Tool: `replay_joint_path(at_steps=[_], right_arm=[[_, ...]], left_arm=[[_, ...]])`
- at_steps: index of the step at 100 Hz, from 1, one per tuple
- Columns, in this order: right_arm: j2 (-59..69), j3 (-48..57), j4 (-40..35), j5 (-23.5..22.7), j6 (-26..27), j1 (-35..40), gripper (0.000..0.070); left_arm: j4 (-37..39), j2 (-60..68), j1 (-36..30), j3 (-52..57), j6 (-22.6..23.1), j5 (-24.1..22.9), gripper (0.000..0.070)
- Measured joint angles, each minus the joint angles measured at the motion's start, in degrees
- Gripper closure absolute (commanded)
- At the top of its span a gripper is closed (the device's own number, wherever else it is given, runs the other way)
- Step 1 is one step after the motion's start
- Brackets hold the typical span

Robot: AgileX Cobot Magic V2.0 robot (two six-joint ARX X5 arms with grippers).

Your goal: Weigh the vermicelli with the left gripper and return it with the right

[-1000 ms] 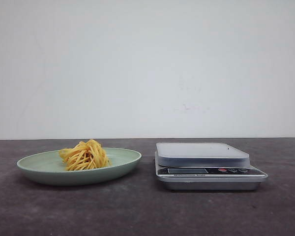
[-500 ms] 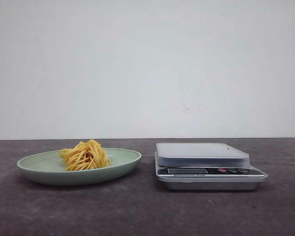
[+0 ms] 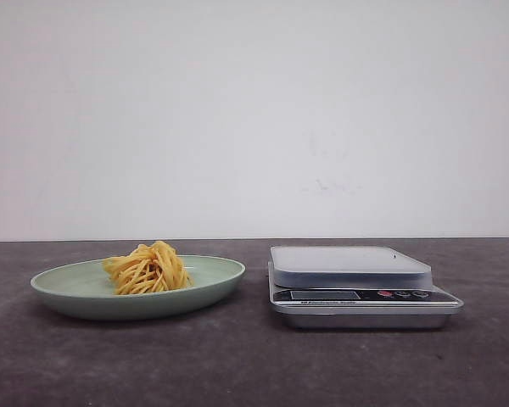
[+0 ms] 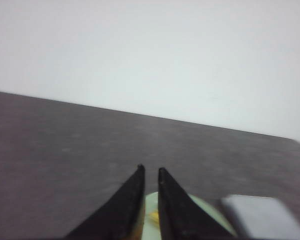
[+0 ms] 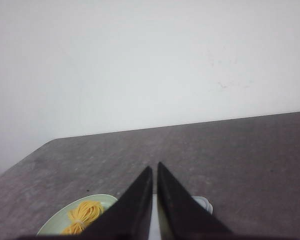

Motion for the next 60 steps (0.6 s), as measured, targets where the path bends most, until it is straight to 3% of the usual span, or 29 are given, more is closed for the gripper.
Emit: replay_joint_path(at_steps=[16,27,42,60], right_arm=[[0.0,0.0,0.0,0.0,0.0,0.0,0.0693],[0.0,0.0,0.0,0.0,0.0,0.0,0.0693],[0.0,0.0,0.1,0.0,0.0,0.0,0.0693],[0.0,0.0,0.0,0.0,0.0,0.0,0.0693]], left_arm=[[1.0,-2.2,10.3,-8.3,0.9,6.2,0.0684],[5.9,-5.4,15.3,-16.0,2.2,9.3,0.0684],[13.8,-8.2,16.2,-25.6,3.8,10.3,0.0684],[13.8,-8.2,16.2,-29.9,5.0,10.4,0.0684]])
